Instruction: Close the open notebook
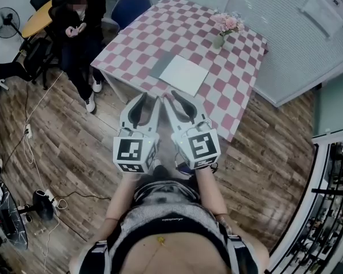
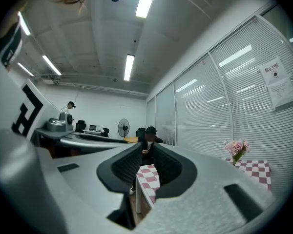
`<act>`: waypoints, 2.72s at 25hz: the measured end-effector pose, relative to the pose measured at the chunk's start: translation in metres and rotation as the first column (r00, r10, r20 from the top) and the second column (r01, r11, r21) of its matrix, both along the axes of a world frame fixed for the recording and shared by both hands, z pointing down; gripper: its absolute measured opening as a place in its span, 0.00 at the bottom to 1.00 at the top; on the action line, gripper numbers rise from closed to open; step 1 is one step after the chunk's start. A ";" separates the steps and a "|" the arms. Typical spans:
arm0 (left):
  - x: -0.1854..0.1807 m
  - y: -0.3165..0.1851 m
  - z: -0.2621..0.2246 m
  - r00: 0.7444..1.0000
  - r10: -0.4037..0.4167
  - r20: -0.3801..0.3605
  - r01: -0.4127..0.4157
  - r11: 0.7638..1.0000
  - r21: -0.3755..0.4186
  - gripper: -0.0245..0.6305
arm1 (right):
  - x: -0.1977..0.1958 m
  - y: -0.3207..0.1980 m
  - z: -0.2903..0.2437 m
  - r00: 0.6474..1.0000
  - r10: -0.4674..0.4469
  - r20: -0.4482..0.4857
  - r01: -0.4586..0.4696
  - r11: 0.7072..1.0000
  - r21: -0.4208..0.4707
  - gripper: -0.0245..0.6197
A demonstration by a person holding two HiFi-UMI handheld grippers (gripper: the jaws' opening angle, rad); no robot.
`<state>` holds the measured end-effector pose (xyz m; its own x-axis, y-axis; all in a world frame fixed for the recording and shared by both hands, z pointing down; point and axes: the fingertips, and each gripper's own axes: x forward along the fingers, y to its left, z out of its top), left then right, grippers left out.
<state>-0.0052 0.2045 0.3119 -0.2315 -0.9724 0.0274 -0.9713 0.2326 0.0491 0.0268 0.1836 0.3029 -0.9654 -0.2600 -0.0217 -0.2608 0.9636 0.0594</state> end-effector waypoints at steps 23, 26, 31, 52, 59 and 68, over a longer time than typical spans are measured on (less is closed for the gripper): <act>-0.058 0.003 0.016 0.999 0.040 -0.035 -0.040 0.999 -0.010 0.20 | -0.054 0.003 0.020 0.998 0.054 -0.033 -0.055 0.998 -0.028 0.15; -0.062 -0.004 0.018 0.998 0.047 -0.038 -0.047 0.999 -0.011 0.20 | -0.059 -0.002 0.022 0.998 0.053 -0.043 -0.055 0.998 -0.038 0.15; -0.077 -0.021 0.020 0.998 0.049 -0.047 -0.049 0.999 -0.010 0.20 | -0.073 -0.019 0.025 0.997 0.051 -0.060 -0.054 0.997 -0.051 0.15; -0.146 -0.162 0.015 0.993 0.098 -0.069 -0.100 0.995 -0.023 0.20 | -0.144 -0.159 0.013 0.996 0.087 -0.018 -0.088 0.995 -0.046 0.15; -0.158 -0.201 0.009 0.993 0.101 -0.068 -0.103 0.994 -0.023 0.20 | -0.157 -0.197 0.012 0.996 0.086 -0.019 -0.087 0.995 -0.052 0.15; -0.166 -0.239 0.012 0.994 0.086 -0.067 -0.088 0.996 -0.027 0.20 | -0.157 -0.237 0.014 0.997 0.076 -0.014 -0.076 0.996 -0.052 0.15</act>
